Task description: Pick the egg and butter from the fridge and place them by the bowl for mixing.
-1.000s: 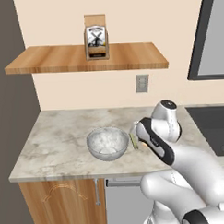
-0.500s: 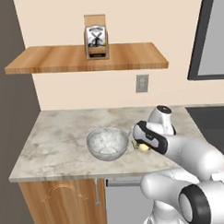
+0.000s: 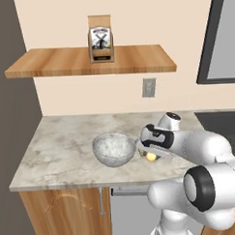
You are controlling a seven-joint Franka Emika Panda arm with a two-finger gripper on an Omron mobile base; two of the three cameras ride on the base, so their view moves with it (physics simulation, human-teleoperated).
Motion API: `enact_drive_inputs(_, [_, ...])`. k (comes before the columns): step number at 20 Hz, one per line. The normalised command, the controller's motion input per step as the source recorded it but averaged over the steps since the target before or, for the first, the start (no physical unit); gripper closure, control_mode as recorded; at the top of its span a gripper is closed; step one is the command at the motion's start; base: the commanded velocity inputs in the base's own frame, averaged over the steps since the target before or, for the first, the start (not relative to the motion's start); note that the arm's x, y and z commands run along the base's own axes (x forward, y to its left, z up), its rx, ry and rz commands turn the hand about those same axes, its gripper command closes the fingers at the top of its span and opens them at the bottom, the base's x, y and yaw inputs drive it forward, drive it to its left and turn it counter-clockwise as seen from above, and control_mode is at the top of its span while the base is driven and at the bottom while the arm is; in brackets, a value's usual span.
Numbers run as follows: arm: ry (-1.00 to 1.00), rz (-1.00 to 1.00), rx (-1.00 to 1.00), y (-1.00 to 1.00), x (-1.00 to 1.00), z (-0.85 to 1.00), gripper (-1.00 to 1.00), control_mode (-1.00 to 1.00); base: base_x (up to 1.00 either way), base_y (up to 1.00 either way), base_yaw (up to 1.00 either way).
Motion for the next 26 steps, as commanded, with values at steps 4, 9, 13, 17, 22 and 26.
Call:
enact_drive_inputs(4, [0.00,0.00,0.03,0.01,0.07,-0.33,1.00,-1.00,0.00,0.00,0.00])
enact_drive_inputs(9, [0.00,0.00,0.04,0.12,-0.11,-0.34,1.00,-1.00,0.00,0.00,0.00])
enact_drive_inputs(13, [0.00,0.00,0.05,0.17,-0.09,-0.28,-1.00,-1.00,0.00,0.00,0.00])
enact_drive_inputs(17, [0.00,0.00,0.03,0.03,-0.04,-0.13,-1.00,-1.00,0.00,0.00,0.00])
enact_drive_inputs(22, [0.01,0.00,0.01,0.00,0.00,-0.05,-1.00,-1.00,0.00,0.00,0.00])
enact_drive_inputs(26, [0.00,0.00,0.01,0.00,0.00,0.08,-1.00,-1.00,0.00,0.00,0.00])
